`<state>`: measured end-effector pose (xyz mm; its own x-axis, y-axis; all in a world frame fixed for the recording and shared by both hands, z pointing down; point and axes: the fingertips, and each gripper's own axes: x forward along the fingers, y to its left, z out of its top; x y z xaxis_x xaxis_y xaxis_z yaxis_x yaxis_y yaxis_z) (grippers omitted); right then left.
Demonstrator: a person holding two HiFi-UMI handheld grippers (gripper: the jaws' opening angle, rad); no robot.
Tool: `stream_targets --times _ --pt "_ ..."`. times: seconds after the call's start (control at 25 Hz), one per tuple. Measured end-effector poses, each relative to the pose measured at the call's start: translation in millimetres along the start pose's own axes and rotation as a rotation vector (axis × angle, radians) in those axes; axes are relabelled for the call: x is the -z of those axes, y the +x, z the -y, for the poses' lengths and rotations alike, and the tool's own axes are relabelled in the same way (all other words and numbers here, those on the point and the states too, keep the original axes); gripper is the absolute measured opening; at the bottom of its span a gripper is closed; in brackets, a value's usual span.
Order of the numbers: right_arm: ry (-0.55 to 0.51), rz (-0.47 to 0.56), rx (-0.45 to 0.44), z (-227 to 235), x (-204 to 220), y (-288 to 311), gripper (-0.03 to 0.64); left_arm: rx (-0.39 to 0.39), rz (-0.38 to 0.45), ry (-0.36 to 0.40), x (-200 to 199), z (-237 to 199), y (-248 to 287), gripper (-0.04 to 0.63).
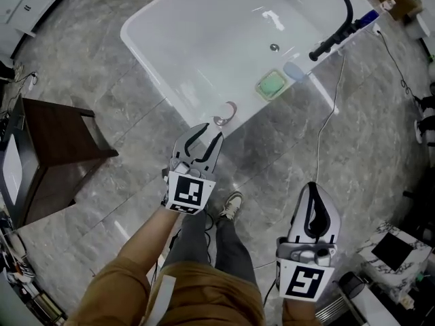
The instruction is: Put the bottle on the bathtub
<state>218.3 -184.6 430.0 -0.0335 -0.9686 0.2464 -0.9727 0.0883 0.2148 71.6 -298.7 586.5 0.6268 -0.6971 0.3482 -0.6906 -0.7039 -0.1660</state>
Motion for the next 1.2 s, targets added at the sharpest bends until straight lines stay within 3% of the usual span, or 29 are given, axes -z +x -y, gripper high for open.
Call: stream_targets --times 0.2,0.44,0.84,1.2 --pt "-0.002 0.032 -0.001 5.2 -24.6 -7.8 0.003 -0.026 -0.013 0.0 -22.3 -6.6 -17.3 0.054" --pt "-0.017 0.06 0.0 9.6 -53.1 -20.3 0.003 -0.038 0.02 0.014 -60.5 -12.9 -42.2 0.01" --pt "-0.024 0.086 0.006 13.7 -86.7 -42.4 0.003 -0.041 0.127 0.046 -145.3 -20.4 -96.2 0.008" --pt "-0.049 0.126 -0.001 14.9 -118.7 -50.1 0.003 -0.089 0.23 0.011 -209.6 -39.8 -160.1 0.008"
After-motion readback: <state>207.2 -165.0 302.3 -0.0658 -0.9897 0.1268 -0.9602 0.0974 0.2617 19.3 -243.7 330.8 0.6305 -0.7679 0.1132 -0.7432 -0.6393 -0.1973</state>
